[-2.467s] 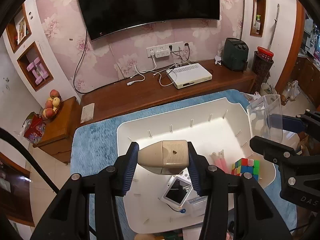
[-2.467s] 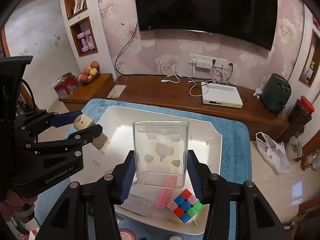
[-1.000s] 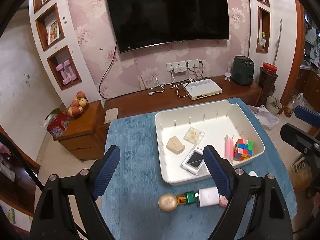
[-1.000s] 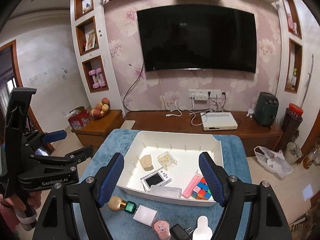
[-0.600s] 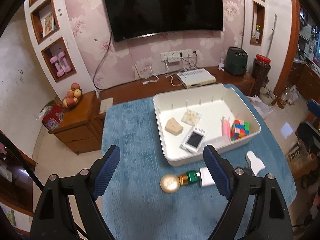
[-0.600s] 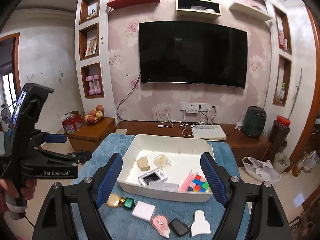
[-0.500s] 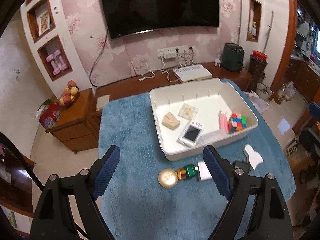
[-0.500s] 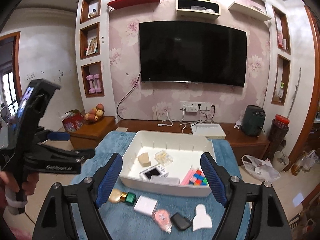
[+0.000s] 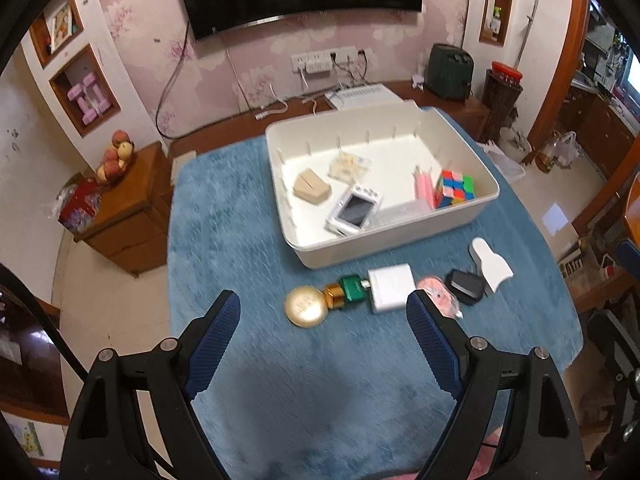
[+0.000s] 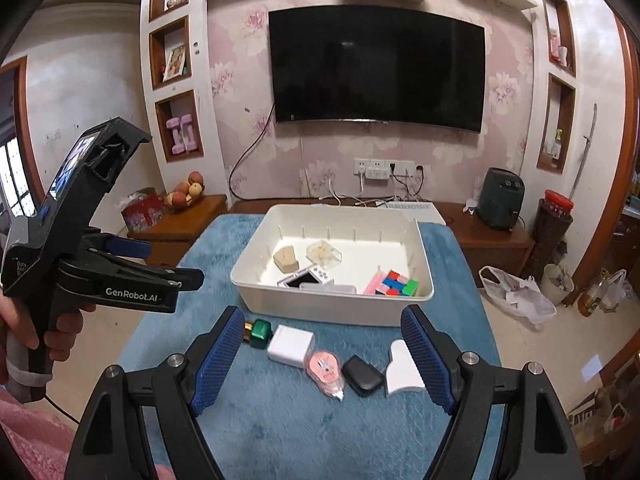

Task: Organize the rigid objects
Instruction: 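Withdraw both tools from the bin toward the remaining items, then lower the left tool to the pink tape roller while the right tool approaches the white scraper piece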

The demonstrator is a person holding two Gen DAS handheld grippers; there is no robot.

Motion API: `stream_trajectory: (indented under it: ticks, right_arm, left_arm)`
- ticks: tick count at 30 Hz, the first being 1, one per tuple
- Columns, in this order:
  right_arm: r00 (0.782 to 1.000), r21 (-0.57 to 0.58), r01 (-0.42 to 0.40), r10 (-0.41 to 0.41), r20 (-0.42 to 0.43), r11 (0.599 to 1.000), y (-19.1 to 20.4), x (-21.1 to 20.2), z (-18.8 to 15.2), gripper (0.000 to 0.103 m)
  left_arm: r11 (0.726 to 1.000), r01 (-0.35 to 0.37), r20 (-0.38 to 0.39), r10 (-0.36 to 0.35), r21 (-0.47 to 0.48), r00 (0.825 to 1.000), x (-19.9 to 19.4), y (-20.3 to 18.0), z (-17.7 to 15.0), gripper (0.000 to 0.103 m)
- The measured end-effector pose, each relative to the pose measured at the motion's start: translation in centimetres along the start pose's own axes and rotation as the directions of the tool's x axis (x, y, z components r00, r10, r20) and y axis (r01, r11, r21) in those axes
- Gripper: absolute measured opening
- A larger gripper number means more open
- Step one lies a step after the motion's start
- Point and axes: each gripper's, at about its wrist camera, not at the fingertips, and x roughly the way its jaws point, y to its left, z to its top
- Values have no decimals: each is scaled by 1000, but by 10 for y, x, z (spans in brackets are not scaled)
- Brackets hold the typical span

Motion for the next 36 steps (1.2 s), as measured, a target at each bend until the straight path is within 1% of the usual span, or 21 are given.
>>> stream_trajectory:
  ticks: [6,10,17,22,27,31,33,36]
  right_arm:
    - [998,-15,-34,33,-47,999,-21,6,-7,81]
    - [995,-7,-62,61,-83,998,-42,13,-11,81]
    - [985,-1,-87,86,-146,996,-78,32,-18,81]
    - [975,6,-116,115,-188,993,-102,48,-20,81]
    - [964,16,-140,140,-225,990,-122,65,-22,81]
    - [953,48,-157,164,-256,986,-138,80,-22,81]
    - [944,69,-170,182,-277,983,-145,88,-23,81]
    - [924,95,-184,205,-322,978,-154,103,-26,81]
  left_arm:
    - [998,41,-80,-45,-53,996,14,-23,-3,87]
    - [995,47,-126,-58,-88,990,25,-39,-4,87]
    - [988,51,-210,-81,-145,974,47,-64,-6,87]
    - [983,30,-262,-77,-179,962,66,-79,-6,87]
    - [971,13,-320,-92,-240,943,88,-89,-8,87]
    - [960,-17,-353,-86,-280,932,106,-93,-10,87]
    - [954,-34,-372,-84,-299,925,116,-94,-11,87]
    - [944,-58,-392,-78,-325,917,129,-95,-13,87]
